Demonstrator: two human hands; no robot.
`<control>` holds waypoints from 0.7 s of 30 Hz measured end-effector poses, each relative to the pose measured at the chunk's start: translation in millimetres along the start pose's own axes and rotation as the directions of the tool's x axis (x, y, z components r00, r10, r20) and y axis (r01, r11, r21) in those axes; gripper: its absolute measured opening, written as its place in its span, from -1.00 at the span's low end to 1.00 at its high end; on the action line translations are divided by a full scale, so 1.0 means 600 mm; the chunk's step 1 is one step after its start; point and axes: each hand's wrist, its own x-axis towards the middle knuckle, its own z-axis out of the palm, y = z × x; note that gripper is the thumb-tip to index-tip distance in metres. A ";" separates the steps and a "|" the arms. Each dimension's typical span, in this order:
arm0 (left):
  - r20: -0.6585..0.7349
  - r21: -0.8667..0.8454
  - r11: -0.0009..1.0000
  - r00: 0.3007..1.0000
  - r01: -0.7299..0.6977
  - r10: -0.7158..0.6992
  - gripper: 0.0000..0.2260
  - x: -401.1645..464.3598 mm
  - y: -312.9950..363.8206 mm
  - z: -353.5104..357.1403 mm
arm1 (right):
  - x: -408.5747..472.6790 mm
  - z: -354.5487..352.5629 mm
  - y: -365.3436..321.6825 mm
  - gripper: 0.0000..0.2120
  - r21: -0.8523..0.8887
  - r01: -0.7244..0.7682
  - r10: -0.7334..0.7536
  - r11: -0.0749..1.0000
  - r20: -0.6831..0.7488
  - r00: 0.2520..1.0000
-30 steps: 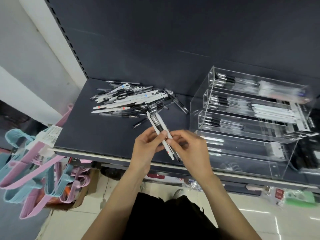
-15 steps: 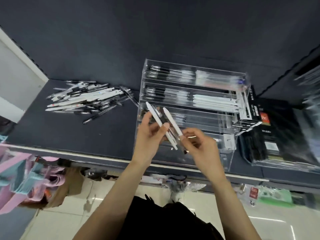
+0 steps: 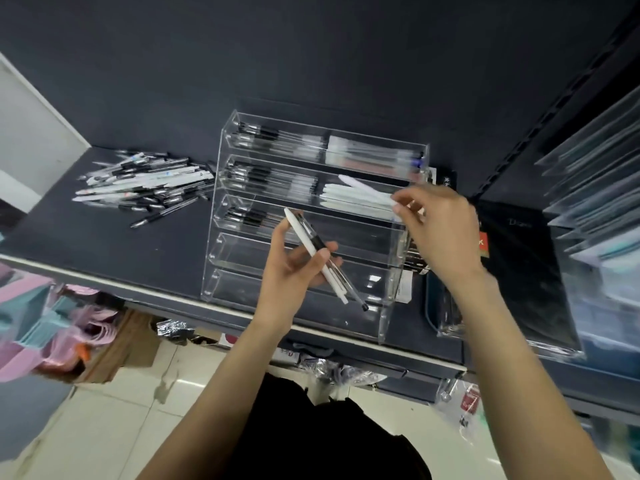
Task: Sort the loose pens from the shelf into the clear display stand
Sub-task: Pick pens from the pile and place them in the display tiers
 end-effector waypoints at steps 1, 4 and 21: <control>0.001 -0.014 1.000 1.000 0.002 -0.002 -0.63 0.000 -0.001 0.006 | 0.016 0.005 0.003 -0.90 -0.037 0.037 -0.036 0.999 0.021 0.999; -0.022 -0.059 0.998 1.000 0.002 -0.004 -0.65 0.003 -0.001 0.016 | 0.057 0.025 0.005 -0.89 -0.101 0.132 -0.123 0.986 0.094 0.988; -0.068 -0.136 0.991 0.997 0.010 -0.020 -0.58 0.029 0.000 0.003 | 0.011 0.021 -0.061 -0.82 0.249 -0.048 -0.024 0.967 0.277 0.960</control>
